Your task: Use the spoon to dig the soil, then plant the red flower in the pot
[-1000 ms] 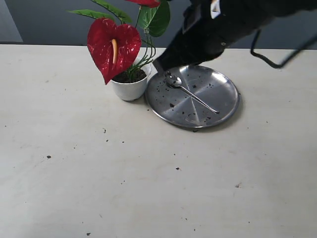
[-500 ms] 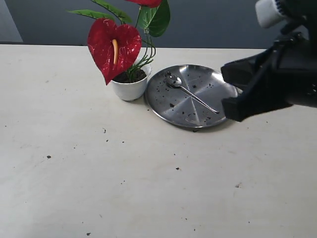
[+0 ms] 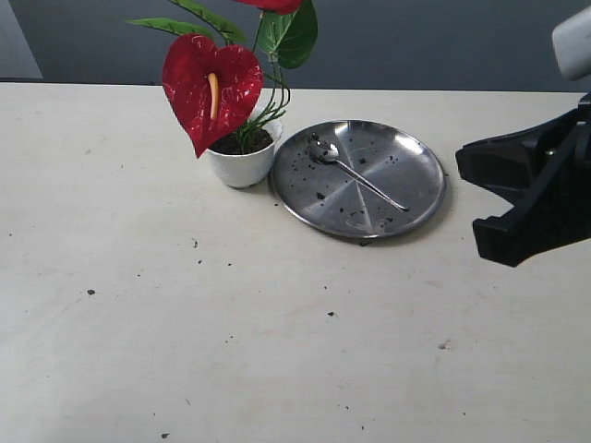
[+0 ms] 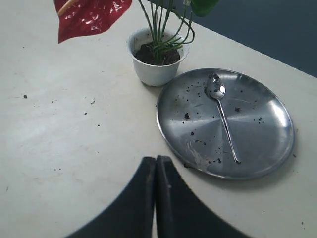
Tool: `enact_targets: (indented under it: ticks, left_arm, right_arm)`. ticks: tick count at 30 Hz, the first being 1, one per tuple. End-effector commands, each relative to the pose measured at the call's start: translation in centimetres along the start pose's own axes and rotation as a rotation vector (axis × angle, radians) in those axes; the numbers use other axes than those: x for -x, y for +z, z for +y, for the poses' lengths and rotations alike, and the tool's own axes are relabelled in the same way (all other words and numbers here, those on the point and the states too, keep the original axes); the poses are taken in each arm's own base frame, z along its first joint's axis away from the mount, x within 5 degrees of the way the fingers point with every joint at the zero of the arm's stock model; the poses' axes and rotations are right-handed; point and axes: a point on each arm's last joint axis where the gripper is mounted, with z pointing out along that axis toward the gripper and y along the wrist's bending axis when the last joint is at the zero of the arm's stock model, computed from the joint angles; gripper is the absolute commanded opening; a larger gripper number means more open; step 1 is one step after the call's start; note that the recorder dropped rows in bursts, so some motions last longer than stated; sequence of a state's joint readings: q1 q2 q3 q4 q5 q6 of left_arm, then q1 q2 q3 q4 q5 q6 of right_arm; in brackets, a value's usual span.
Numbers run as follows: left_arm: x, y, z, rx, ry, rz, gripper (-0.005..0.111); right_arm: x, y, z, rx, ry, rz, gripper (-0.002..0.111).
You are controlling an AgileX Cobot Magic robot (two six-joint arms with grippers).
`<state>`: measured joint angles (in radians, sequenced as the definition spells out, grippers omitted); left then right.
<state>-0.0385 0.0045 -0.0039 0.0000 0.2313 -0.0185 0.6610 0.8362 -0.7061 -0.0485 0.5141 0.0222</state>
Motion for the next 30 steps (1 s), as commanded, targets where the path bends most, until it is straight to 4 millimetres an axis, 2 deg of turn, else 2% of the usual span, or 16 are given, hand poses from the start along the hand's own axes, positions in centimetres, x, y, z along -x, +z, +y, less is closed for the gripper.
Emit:
enact_targets:
  ticks: [1,10,14,19,24,26,30]
  left_arm:
    - [-0.1,0.0,0.0,-0.006,-0.006,0.0,0.001]
    - [-0.1,0.0,0.0,-0.006,-0.006,0.0,0.001]
    - [-0.1,0.0,0.0,-0.006,-0.006,0.0,0.001]
    - [-0.1,0.0,0.0,-0.006,-0.006,0.0,0.001]
    - [-0.1,0.0,0.0,-0.006,-0.006,0.0,0.001]
    - [-0.1,0.0,0.0,-0.006,-0.006,0.0,0.001]
    - [-0.1,0.0,0.0,-0.006,-0.006,0.0,0.001]
  right_arm:
    - [-0.1,-0.1,0.0,-0.003,0.002,-0.001,0.0]
    - [-0.2,0.0,0.0,0.002,0.01,-0.002,0.0]
    - [-1.0,0.4,0.2,0.016,0.035,0.014,0.0]
    - [-3.1,0.5,0.1,0.008,0.016,0.021,0.0]
    - [-6.7,0.4,0.1,0.001,0.022,0.008,0.0]
    - [-8.2,0.1,-0.3,-0.023,0.039,0.019,0.0]
    - [-9.6,-1.1,-1.1,-0.1,0.077,-0.011,0.0]
